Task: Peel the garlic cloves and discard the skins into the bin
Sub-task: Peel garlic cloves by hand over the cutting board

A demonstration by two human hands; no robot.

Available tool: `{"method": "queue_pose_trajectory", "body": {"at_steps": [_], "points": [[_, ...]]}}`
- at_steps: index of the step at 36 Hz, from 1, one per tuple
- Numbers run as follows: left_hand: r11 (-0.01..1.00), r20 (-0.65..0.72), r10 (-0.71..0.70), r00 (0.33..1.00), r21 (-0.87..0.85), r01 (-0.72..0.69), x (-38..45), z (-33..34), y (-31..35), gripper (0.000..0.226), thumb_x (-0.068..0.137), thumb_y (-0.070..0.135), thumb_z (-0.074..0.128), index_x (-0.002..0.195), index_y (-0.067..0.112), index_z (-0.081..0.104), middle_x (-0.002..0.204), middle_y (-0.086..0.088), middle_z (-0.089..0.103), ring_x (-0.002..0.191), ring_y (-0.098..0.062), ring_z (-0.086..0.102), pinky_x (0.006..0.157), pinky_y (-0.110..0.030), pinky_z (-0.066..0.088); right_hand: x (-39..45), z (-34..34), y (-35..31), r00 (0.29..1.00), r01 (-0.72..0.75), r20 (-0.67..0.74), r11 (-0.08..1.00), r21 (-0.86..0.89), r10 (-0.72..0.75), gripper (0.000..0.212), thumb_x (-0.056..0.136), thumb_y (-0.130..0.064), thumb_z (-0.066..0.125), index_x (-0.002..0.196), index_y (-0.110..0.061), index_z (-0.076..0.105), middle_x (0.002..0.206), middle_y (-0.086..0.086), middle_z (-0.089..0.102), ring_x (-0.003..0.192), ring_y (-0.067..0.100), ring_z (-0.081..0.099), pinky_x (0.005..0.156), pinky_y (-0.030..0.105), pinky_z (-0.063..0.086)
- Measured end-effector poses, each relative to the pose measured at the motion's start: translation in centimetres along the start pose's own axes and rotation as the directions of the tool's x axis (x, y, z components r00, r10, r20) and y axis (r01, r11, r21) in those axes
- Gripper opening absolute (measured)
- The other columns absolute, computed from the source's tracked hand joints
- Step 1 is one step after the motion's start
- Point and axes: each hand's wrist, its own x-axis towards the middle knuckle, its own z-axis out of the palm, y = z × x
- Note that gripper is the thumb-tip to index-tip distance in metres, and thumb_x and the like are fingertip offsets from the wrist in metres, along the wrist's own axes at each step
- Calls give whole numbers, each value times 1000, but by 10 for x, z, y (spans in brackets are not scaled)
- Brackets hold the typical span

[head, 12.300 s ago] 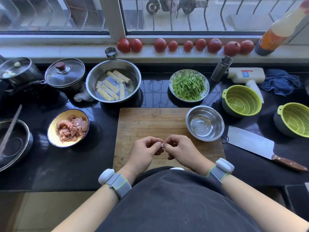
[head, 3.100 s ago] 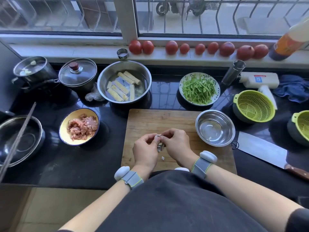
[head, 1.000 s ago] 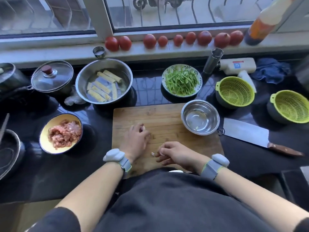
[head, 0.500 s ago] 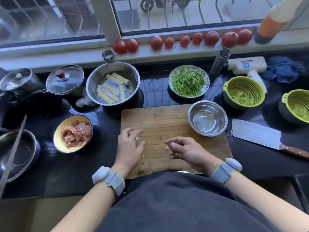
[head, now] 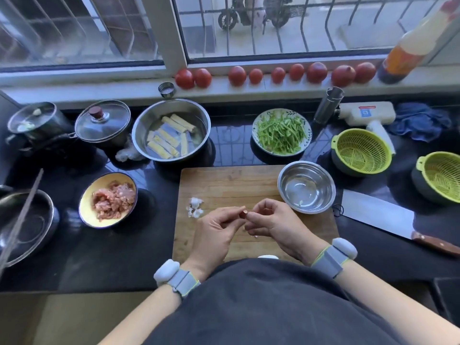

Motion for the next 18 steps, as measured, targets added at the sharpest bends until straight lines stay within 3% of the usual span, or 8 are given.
{"method": "queue_pose_trajectory", "body": {"at_steps": [8,15,18], "points": [[906,40,273,961,325,-271,4,-7,0,27,84,6,79,108,18,78,102,12,76,95,1,70,86,-23,56,-2,2,-11,996,-79,30,996,-40,80,13,95,-4,67,95,8,71,85,17,71,79,27,72,71,35,61],[776,118,409,905,476,-413,11,-11,-2,24,87,8,76,110,16,78,99,5,72,89,-2,66,82,-15,52,2,4,-18,985,-164,58,986,-13,164,13,95,-3,67,96,9,70,81,20,72,76,25,72,68,30,61],[714,158,444,882,532,-455,11,-12,-3,24,88,9,75,111,15,77,108,-1,74,94,-10,70,86,-18,55,4,5,-19,983,-173,53,985,-25,174,11,93,-3,68,94,8,71,82,22,72,76,25,72,68,29,60]]}}
